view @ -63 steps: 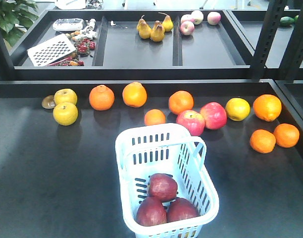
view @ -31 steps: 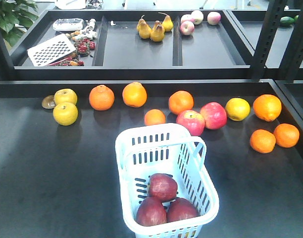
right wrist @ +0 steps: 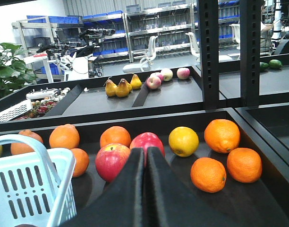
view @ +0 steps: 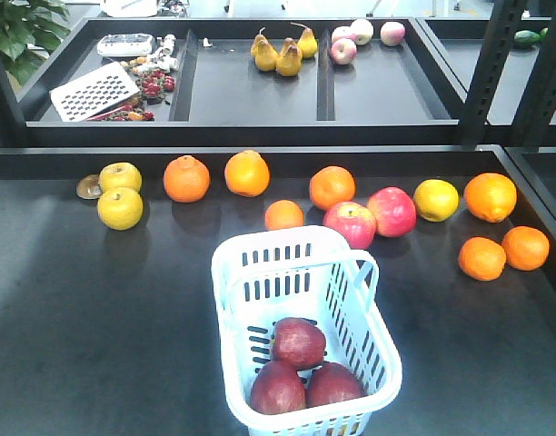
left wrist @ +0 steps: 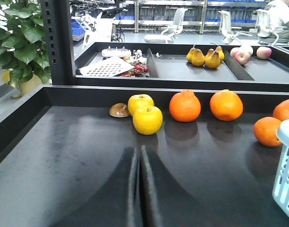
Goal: Pick three apples into basket with both arms
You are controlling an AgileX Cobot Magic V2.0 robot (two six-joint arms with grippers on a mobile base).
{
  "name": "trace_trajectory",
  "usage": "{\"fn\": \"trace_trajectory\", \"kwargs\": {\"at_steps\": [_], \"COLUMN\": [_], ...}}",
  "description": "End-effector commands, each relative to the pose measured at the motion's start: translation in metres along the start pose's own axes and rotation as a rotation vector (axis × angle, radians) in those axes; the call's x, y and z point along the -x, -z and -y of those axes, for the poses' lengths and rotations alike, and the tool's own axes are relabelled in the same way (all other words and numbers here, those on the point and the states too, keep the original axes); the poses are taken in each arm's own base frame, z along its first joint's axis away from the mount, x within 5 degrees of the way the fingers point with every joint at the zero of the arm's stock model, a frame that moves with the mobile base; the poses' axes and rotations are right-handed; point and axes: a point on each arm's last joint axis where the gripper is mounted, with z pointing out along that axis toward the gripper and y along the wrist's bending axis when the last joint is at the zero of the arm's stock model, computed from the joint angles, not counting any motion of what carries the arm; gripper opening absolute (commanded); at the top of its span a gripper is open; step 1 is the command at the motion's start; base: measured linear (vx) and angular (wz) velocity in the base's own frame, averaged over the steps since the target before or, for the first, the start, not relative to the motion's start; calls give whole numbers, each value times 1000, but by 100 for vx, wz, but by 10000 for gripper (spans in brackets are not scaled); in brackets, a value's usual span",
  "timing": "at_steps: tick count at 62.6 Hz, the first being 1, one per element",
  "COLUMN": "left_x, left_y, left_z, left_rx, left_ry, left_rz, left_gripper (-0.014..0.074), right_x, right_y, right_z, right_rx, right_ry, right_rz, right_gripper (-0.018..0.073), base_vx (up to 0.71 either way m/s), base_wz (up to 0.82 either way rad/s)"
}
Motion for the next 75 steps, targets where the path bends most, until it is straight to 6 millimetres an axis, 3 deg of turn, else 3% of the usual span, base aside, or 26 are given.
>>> {"fn": "trace_trajectory", "kwargs": {"at_steps": [1,75], "left_x": [6,6], "left_y": [1,1], "left_z": [1,1], "left_rx": [-10,-10], "left_ry": [7,7], "left_rz": [80,80], "left_gripper": [-7,-7], "right_x": [3,3], "right_y": [1,1], "right_z": [0,0], "right_rx": [3,3], "right_ry": [14,15], "right_rz": [77,77], "right_gripper": [-4,-4], "base_vx": [0,0], "base_wz": [0,0]}}
